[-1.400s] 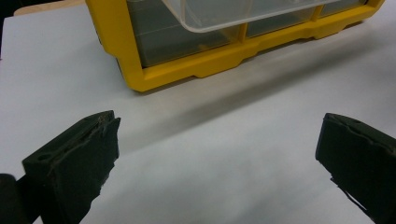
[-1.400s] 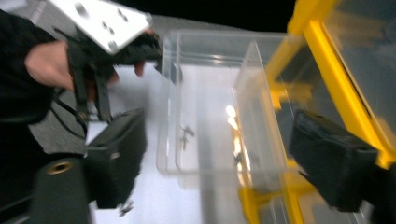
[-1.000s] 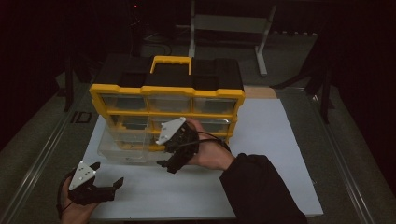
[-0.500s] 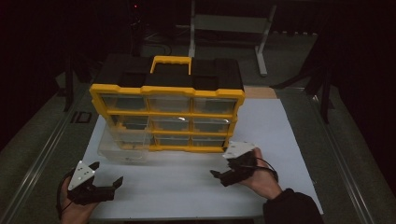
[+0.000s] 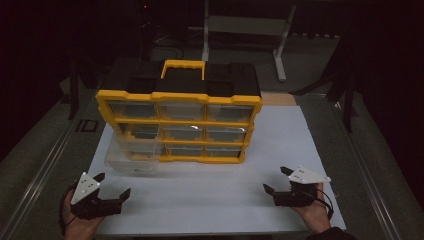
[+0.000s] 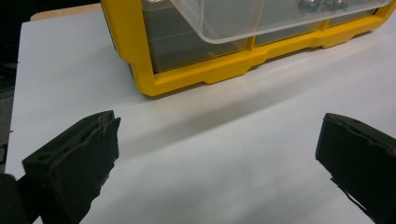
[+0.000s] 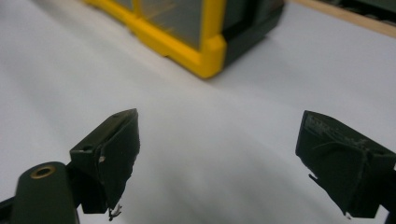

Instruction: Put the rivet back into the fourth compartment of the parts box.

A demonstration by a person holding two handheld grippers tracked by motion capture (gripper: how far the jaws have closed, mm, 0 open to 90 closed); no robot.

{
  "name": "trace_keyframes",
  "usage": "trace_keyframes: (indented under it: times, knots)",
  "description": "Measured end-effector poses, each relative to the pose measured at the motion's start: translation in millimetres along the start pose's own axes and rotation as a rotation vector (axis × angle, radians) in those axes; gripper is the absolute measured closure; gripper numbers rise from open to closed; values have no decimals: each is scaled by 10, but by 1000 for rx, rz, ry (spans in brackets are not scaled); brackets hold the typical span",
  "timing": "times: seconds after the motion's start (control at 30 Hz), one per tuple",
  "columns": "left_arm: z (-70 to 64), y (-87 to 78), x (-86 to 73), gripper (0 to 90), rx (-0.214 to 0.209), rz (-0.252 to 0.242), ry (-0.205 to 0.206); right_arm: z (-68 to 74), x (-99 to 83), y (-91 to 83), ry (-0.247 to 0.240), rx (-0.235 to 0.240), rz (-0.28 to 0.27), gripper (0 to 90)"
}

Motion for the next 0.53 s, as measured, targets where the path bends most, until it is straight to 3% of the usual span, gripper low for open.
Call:
trace_keyframes:
  times: [0.17,0.27,0.53]
  knots:
    - [6,-16,16,0,8,-11,3,-131,-150,-187,69,-47,-42,130]
    - [13,-18,20,0,12,-14,3,-181,-171,-226,81,-71,-59,124]
    - [15,-15,19,0,14,-11,6,-194,-165,-214,79,-81,-72,122]
Point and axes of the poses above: each handheld gripper's, and its own axes: y roughly forward along the jaws, x roughly out of its top, z roughly to its left, the point moved 10 cm from there along y, roughly forward along the jaws, and after that the axes turned 3 degrees about -x, right-handed, at the moved point
